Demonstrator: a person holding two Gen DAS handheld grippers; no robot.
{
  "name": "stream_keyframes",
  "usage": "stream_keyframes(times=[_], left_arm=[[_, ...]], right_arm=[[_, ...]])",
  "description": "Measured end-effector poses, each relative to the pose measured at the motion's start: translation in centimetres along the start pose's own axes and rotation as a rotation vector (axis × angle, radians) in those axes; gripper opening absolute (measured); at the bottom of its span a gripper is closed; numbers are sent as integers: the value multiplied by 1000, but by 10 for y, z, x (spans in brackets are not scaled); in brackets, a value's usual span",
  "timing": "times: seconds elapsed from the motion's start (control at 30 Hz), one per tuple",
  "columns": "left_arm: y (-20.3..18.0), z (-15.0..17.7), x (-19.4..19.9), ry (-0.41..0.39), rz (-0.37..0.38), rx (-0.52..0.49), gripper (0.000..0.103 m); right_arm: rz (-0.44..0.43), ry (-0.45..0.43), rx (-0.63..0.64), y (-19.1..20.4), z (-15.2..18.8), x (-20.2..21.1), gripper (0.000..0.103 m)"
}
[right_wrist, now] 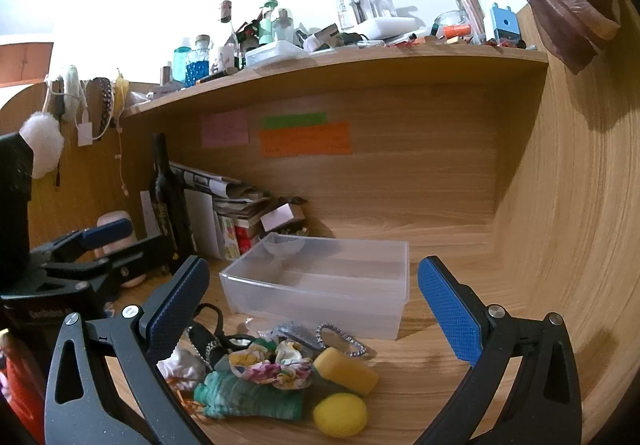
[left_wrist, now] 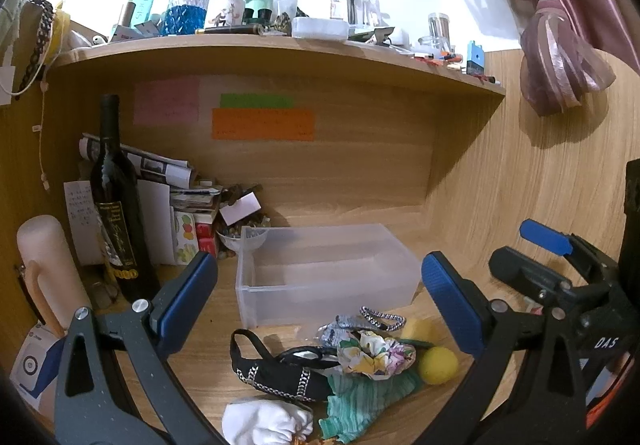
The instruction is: Organize soft objects
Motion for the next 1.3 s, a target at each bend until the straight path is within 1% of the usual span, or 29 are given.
stream_keyframes(times=[0.13,0.2,0.27,0.3,0.37,0.43,0.5,0.63,0.77,0.83,0.9,0.97,1.07,1.13,1.17,1.23,1.3], left_arm=[[3,5,-3,24,13,12,103],[10,9,-7,42,13,31,103],[19,17,-10,66,1,45,103],[23,21,-13,78,-11,47,103],[32,32,-16,103,-47,38,103],[40,46,-19,136,-88,20,99],[48,61,-23,188,-108,21,84],[62,86,-29,266,-116,70,82],[64,108,-31,324,-104,91,82],[63,120,-33,353,-110,83,82],[65,132,-37,377,-134,81,82],[67,142,-40,402,-137,96,82],[68,151,-43,415,-132,107,82],[67,152,-42,407,-133,95,82],[66,152,-42,401,-134,90,79],[63,153,-42,398,-125,86,66],[61,155,-44,411,-93,106,41]], right_arm=[[9,-3,5,-4,1,2,103],[15,8,4,-8,3,1,100],[24,26,8,-12,7,0,91],[29,41,9,-14,10,-2,88],[31,68,5,-19,17,-3,81],[39,101,-2,-23,26,-6,75],[43,131,-10,-27,36,-9,71],[20,204,-37,-27,58,-20,61],[11,269,-63,-29,78,-29,59],[8,296,-75,-31,85,-33,59],[1,319,-88,-32,88,-38,59],[-4,338,-92,-33,92,-43,59],[0,363,-95,-35,98,-52,59],[-19,388,-92,-32,103,-60,59],[-30,399,-84,-30,105,-62,59],[-34,400,-57,-25,107,-66,59],[-25,396,-45,-24,107,-70,59]])
Point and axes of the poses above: each gripper's, at about its wrist camera, not at the fingertips, and x roughly against the way its jaws point, y to its left, z to its underside, the point moved 8 cm from there along -x, roughly the way its jaws point, and after that the axes turned 3 degrees about -z, right-handed, at the moved point
